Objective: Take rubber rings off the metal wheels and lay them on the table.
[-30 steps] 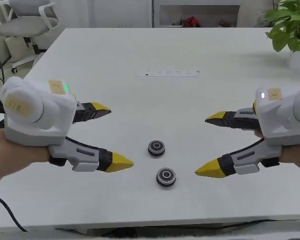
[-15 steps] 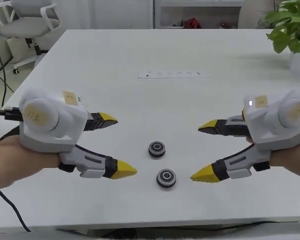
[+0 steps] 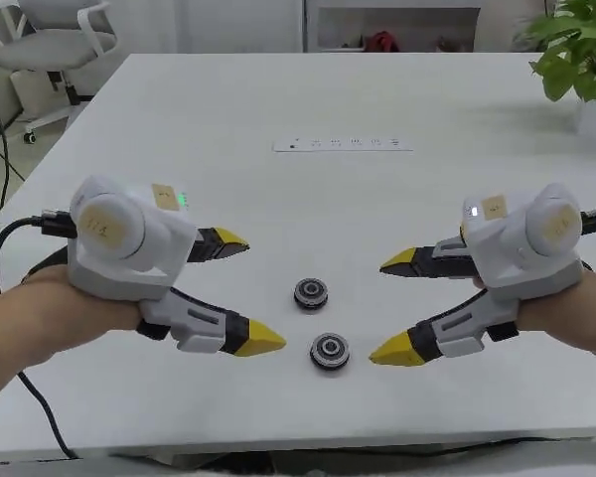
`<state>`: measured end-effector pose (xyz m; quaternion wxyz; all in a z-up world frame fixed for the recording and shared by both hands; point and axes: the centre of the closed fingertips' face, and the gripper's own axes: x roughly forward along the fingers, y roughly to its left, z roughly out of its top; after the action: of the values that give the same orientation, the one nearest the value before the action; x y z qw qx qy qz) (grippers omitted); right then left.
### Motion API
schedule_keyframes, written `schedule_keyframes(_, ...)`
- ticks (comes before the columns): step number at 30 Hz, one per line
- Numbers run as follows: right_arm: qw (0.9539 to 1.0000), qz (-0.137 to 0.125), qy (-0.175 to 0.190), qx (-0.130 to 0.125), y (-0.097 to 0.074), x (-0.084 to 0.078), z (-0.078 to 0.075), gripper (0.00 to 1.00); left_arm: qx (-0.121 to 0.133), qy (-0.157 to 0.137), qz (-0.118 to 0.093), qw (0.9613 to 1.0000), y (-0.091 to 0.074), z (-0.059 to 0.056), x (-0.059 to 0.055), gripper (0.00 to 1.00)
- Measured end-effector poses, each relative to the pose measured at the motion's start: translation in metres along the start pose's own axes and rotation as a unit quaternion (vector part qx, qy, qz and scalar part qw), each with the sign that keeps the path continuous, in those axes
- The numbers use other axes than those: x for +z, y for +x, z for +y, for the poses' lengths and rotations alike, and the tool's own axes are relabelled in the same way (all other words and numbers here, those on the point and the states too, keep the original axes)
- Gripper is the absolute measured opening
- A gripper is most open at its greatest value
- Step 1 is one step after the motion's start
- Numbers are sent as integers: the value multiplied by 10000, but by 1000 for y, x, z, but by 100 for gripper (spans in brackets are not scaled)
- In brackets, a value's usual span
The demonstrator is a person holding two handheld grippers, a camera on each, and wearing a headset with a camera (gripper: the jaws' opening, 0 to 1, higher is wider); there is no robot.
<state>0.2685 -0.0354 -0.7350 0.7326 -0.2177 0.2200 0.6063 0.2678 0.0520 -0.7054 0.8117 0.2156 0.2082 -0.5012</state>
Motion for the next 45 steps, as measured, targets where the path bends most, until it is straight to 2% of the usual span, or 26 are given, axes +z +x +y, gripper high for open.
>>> schedule_keyframes(12,9998,12,142,120,7,-6,0,64,-151,-158,21,9998,11,-4,-4,71)
schedule_keyframes(24,9994,187,101,266,18,-16,3,61,-280,-283,106,9992,24,-6,-11,68)
schedule_keyframes(30,9991,287,71,315,23,-22,3,59,-364,-300,170,9987,31,-10,-15,65)
schedule_keyframes(45,9986,309,68,431,30,-24,3,56,-529,-328,278,9977,46,-14,-20,59)
